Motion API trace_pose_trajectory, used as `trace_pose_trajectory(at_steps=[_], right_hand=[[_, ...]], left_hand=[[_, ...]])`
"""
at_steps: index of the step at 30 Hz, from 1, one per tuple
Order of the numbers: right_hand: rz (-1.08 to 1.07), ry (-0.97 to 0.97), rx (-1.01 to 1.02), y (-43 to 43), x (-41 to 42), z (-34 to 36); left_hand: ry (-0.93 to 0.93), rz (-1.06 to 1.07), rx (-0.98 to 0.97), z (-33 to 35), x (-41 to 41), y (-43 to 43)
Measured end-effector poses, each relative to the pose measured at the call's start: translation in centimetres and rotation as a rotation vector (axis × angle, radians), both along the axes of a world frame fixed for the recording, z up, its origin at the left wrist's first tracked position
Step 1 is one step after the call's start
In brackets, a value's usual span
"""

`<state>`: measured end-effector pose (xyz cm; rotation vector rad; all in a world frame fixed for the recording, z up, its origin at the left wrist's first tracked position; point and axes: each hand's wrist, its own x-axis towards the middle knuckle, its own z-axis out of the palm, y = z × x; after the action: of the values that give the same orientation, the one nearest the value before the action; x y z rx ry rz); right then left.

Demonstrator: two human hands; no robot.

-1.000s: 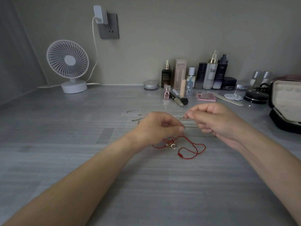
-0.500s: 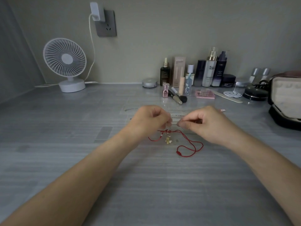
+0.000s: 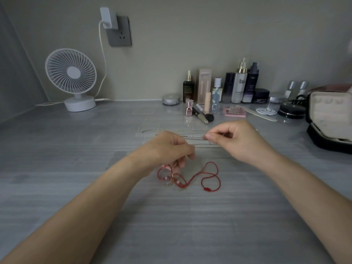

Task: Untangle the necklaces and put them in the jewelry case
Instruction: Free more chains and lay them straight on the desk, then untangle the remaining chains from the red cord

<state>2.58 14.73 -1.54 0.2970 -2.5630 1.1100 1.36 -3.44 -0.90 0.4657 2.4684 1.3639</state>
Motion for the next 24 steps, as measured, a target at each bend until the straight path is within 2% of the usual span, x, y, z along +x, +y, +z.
trace_pose_trajectory(at_steps=[7, 10, 12, 15, 17, 20, 24], right_hand=[[0.066, -0.168, 0.101, -0.3, -0.9, -0.4], [-0.002, -0.174, 0.074, 0.9, -0.5, 1.0], [-0.136, -0.177, 0.136, 2.6, -0.1, 1.9], [-0.422, -0.293, 0.291, 5.6, 0.0, 2.4], [-0.51, -0.456, 0.397, 6.3, 0.0, 2.1], [-0.503, -0.595, 0.456, 6.1, -0.1, 1.8], [-0.456, -0.585, 0.468, 5.6, 0.0, 1.3]], left_hand=[[-0.06, 0.017, -0.136, 0.0, -0.1, -0.1], [-0.062, -0.006, -0.163, -0.2, -0.1, -0.1], [-0.044, 0.0, -0.159, -0.3, -0.2, -0.2], [0.105, 0.058, -0.219, -0.9, -0.8, -0.3], [0.25, 0.07, -0.304, -1.5, -1.2, -0.4], [0.296, 0.064, -0.328, -1.9, -1.6, -0.3], [0.378, 0.103, -0.337, -2.1, -1.9, 0.1]])
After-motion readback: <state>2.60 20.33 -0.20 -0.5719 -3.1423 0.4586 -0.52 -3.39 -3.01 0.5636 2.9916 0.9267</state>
